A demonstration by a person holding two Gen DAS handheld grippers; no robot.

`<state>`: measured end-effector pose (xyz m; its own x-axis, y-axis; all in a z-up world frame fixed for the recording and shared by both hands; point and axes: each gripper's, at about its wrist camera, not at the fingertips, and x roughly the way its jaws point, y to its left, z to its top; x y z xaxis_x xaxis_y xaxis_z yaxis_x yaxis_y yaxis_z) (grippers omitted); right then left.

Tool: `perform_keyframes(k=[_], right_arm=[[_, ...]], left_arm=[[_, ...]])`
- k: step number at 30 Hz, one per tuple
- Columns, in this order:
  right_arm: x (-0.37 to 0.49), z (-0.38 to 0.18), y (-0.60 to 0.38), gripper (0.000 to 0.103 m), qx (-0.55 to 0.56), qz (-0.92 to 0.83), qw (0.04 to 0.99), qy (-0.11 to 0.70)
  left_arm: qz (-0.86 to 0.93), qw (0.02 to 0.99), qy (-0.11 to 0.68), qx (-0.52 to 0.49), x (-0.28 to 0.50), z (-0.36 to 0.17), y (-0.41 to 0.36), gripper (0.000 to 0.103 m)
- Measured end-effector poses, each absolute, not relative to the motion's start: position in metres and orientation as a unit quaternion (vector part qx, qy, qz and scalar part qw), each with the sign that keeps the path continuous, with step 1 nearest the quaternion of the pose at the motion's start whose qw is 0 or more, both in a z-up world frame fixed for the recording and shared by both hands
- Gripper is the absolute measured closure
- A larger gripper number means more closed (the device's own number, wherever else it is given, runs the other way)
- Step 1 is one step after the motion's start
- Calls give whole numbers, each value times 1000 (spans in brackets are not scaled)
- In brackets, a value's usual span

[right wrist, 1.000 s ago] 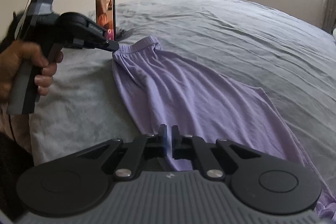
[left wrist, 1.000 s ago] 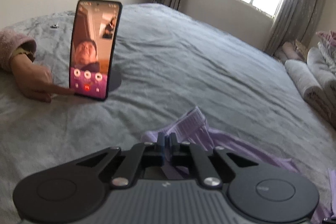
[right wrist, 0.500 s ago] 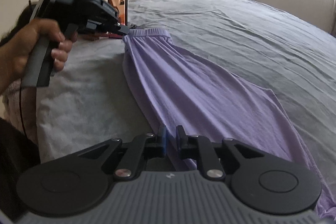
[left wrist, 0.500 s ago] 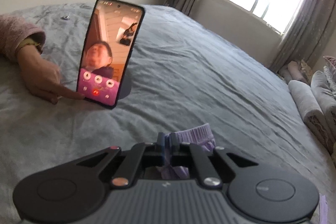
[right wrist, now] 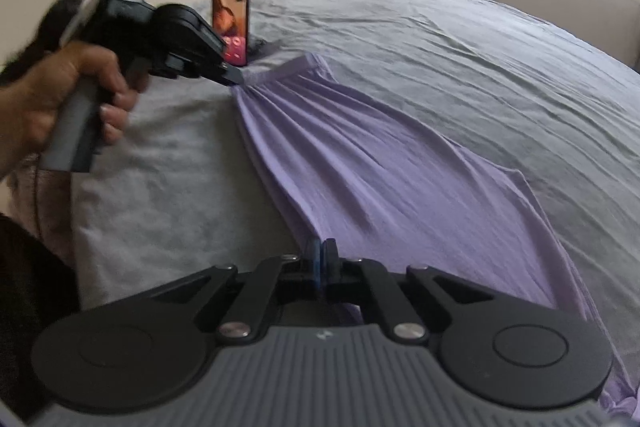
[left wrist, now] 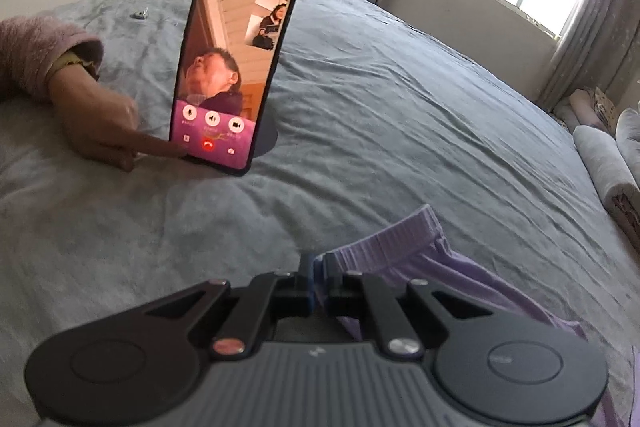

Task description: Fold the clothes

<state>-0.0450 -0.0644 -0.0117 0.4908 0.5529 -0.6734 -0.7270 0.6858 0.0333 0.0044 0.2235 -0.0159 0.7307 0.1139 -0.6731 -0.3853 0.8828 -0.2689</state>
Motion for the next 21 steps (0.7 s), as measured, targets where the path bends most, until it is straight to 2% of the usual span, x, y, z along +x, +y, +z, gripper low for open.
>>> perform_keyframes(k=[5, 6, 7, 9, 10, 12, 13, 18, 21], right_arm=[[-45, -26, -59, 100, -145, 371, 843, 362], [-46, -24, -59, 93, -145, 372, 843, 361], [-47, -21, -61, 91, -139, 373, 843, 361], [-47, -15, -67, 88, -126, 368, 848, 360], [-47, -12, -72, 87, -119, 362, 852, 358], [-47, -5, -82, 68, -104, 344, 864, 353], [-46, -2, -87, 65, -98, 331, 871, 350], [-35, 12, -123, 62, -73, 236, 901, 357], [-27, 18, -150, 58, -58, 180, 910, 368]], left_arm=[[140, 910, 348, -177, 5, -16, 218, 95], [139, 911, 346, -174, 4, -14, 217, 89], [138, 912, 344, -173, 3, -12, 216, 85], [138, 915, 339, -173, -1, -8, 215, 68], [137, 916, 336, -174, -3, -5, 215, 67], [131, 919, 331, -172, -7, 0, 209, 61], [126, 920, 330, -170, -9, 2, 206, 58], [93, 928, 328, -150, -14, 11, 174, 42], [58, 933, 328, -136, -14, 14, 146, 38]])
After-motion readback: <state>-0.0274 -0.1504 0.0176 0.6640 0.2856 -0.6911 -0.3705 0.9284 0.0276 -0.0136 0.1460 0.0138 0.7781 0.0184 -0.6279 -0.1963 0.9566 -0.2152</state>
